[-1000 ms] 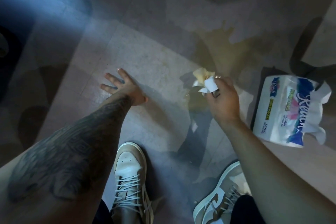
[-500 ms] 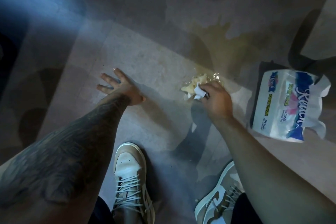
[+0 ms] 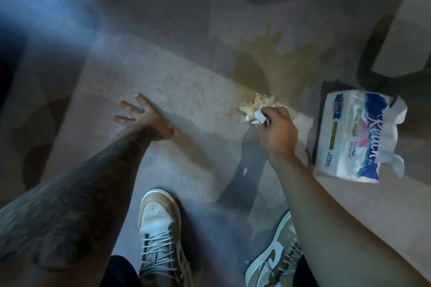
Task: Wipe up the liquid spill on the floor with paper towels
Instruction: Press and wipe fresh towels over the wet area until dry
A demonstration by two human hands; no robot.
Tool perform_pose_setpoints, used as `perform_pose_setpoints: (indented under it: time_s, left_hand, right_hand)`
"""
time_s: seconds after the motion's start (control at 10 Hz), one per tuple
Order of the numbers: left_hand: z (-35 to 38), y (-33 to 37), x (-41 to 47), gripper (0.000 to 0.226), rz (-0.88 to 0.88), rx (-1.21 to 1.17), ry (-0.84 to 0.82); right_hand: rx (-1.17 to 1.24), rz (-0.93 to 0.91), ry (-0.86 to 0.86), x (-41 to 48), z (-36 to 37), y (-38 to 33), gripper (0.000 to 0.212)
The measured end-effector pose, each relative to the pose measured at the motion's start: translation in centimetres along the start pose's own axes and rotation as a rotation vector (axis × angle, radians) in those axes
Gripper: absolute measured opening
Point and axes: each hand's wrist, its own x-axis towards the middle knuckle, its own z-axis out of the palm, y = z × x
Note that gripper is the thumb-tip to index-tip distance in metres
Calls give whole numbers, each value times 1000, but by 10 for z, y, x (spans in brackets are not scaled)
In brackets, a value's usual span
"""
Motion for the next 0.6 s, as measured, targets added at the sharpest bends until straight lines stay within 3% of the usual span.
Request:
perform_pose_setpoints:
  time_s: [0.1, 0.3, 0.5, 0.6]
  left_hand:
    - [3, -2, 3, 134, -49, -25, -23]
    - [11, 1, 8, 129, -100, -45, -13]
    - [0, -3, 7, 140, 14, 20, -14]
    - [-2, -3, 3, 139, 22, 34, 0]
  right_hand:
    - [50, -21, -73, 10, -5, -12, 31]
    - [52, -21, 77, 44, -17, -19, 32]
    - [6, -51, -83, 53, -5, -20, 31]
    - [86, -15, -266, 50, -7, -25, 32]
